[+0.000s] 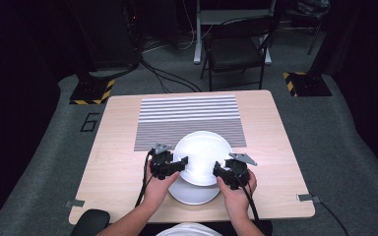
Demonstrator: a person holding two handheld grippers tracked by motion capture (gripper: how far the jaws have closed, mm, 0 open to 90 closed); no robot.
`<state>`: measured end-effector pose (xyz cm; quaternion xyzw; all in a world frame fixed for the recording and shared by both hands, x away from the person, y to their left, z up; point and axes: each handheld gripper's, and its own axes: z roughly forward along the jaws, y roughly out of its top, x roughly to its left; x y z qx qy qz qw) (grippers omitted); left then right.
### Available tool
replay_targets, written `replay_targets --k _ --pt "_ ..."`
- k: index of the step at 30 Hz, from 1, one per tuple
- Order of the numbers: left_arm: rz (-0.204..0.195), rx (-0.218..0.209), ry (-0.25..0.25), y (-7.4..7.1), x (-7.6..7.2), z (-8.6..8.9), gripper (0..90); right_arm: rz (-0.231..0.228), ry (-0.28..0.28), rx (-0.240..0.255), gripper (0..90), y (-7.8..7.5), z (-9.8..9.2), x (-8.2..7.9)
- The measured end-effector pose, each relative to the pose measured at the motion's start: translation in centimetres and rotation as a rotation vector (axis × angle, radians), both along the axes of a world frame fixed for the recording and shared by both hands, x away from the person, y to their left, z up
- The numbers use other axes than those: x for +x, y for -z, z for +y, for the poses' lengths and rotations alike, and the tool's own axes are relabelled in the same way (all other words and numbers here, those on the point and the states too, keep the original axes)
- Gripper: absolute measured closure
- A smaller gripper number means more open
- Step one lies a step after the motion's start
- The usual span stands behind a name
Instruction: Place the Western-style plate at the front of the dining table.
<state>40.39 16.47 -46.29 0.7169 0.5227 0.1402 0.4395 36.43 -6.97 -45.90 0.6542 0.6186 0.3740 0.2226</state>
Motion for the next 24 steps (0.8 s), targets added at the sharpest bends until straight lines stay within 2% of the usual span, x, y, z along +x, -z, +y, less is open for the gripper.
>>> replay_targets --k 18,24 --pt "-0.025 -0.013 -0.028 -1.5 1.6 0.8 44.2 -0.037 -0.025 -0.006 38.8 -1.5 0.7 1.8" --pt "-0.025 -0.023 -0.033 -1.6 2.2 0.9 44.3 -0.034 -0.022 -0.002 38.8 -1.8 0.8 2.5"
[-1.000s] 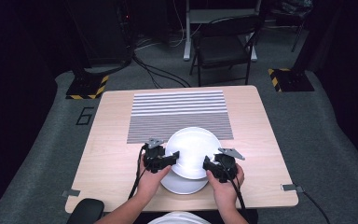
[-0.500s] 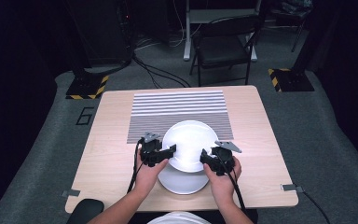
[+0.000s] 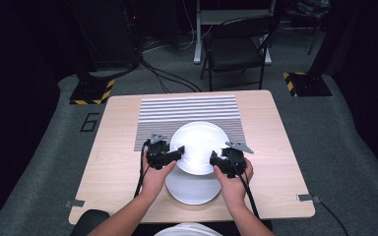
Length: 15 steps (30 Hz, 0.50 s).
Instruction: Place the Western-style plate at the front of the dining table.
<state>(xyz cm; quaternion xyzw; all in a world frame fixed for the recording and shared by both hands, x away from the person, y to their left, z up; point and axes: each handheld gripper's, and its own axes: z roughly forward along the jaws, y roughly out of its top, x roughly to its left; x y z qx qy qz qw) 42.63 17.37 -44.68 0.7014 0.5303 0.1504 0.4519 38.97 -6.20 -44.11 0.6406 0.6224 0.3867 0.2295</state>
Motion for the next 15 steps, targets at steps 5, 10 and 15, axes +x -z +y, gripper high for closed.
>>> replay_targets --k 5,10,15 --pt "-0.007 -0.001 -0.008 -0.2 0.6 0.0 44.4 -0.007 -0.002 -0.011 38.8 -0.2 0.1 0.7" --pt "-0.009 -0.003 -0.016 -0.3 1.1 0.1 44.4 -0.012 0.0 -0.02 38.9 -0.4 0.3 1.3" --pt "-0.009 -0.001 -0.022 -0.4 1.6 0.0 44.5 -0.016 0.001 -0.017 38.8 -0.4 0.4 1.8"
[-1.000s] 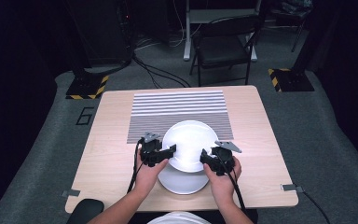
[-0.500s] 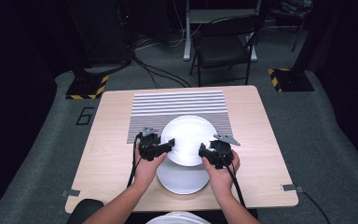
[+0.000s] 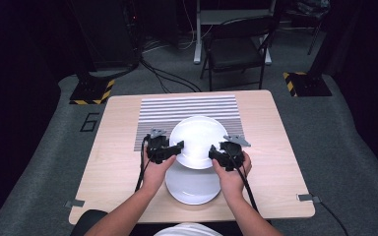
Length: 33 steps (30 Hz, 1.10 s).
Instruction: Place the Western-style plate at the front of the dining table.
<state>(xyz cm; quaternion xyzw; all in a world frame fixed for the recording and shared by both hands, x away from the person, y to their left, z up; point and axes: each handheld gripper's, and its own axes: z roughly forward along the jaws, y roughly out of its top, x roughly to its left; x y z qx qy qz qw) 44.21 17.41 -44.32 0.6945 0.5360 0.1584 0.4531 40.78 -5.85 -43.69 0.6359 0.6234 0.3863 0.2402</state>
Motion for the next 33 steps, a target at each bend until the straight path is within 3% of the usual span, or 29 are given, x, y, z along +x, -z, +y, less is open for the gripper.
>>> replay_targets --k 23,33 --pt "0.012 0.001 -0.058 0.1 2.0 0.8 44.6 -0.017 -0.033 -0.032 39.4 0.0 1.1 2.6" --pt "0.005 0.005 -0.087 -0.4 2.7 1.3 44.5 -0.015 -0.044 -0.024 40.2 -0.3 1.6 3.7"
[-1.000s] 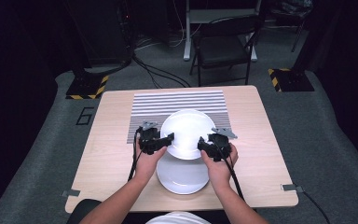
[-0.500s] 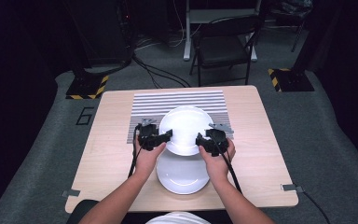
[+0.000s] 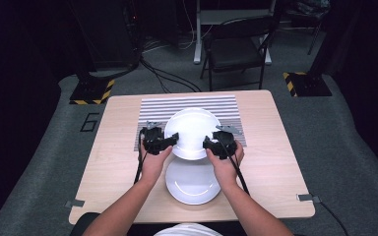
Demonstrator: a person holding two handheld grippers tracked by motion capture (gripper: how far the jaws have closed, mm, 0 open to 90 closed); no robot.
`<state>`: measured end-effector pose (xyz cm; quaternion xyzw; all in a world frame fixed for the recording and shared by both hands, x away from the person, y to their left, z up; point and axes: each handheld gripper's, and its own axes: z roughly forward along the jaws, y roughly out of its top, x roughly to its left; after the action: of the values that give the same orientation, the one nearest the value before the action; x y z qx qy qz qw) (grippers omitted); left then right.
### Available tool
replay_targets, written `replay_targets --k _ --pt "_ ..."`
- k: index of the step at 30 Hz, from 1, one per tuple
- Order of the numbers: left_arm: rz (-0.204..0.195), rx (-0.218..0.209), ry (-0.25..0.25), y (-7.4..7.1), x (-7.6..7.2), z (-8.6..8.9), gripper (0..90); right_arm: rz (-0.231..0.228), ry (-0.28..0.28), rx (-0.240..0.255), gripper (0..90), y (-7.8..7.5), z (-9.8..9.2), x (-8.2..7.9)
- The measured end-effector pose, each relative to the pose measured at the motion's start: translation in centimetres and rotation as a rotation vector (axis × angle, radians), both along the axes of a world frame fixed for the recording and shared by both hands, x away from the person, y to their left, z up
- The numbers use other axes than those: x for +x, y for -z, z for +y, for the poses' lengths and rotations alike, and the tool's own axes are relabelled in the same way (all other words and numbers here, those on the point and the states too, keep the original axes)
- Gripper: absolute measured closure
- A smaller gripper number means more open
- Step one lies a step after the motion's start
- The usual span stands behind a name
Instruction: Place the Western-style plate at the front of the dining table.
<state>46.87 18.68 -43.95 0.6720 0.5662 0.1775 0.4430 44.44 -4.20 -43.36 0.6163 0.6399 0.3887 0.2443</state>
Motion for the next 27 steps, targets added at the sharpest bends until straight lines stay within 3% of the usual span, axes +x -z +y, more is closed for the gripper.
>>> replay_targets --k 10,27 --pt "-0.002 -0.017 -0.025 -0.5 0.9 0.8 44.5 -0.012 -0.019 -0.002 41.1 -0.7 0.7 1.6" --pt "0.009 -0.006 -0.041 -1.0 2.5 1.6 44.5 -0.016 -0.035 -0.01 41.8 -1.4 1.6 3.3"
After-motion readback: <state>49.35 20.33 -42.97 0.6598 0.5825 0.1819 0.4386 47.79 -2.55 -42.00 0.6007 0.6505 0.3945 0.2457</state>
